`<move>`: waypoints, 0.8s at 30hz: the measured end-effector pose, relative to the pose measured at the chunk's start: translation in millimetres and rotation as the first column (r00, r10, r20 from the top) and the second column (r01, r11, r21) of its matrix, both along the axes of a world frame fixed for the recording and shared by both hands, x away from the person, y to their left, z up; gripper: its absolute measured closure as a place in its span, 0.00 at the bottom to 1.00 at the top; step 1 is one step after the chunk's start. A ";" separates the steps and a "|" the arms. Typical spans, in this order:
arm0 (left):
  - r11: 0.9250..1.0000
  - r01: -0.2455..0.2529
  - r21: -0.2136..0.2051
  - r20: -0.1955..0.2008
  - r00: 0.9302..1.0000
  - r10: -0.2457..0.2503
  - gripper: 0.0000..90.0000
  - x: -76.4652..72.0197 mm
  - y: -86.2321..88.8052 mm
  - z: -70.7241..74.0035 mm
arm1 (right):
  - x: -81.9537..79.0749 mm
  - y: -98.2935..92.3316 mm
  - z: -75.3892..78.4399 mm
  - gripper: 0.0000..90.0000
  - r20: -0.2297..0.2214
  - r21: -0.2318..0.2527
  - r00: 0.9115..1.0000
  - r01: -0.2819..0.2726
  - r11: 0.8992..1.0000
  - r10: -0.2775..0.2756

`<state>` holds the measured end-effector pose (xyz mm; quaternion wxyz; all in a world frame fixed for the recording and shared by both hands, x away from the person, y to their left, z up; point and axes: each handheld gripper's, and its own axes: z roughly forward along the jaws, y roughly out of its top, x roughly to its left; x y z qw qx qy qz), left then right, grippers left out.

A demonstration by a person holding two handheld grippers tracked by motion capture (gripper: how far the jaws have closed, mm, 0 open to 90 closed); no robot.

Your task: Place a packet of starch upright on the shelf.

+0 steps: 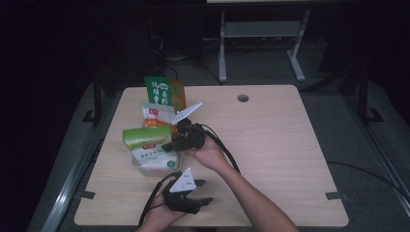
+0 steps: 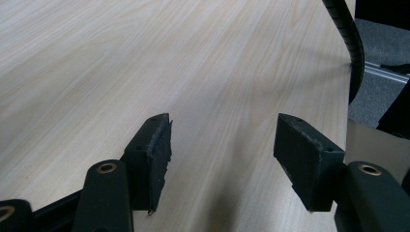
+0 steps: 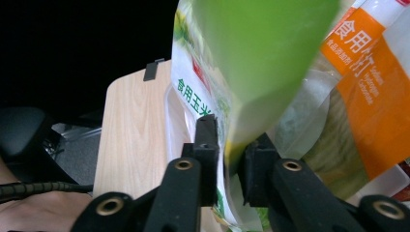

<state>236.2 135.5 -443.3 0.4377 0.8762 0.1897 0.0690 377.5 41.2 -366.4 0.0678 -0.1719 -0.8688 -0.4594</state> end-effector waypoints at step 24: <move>1.000 -0.002 0.015 0.004 1.000 0.002 0.40 2.4 1.1 0.8 | -1.1 -41.7 9.4 0.66 -0.007 0.006 0.999 0.047 0.999 -0.047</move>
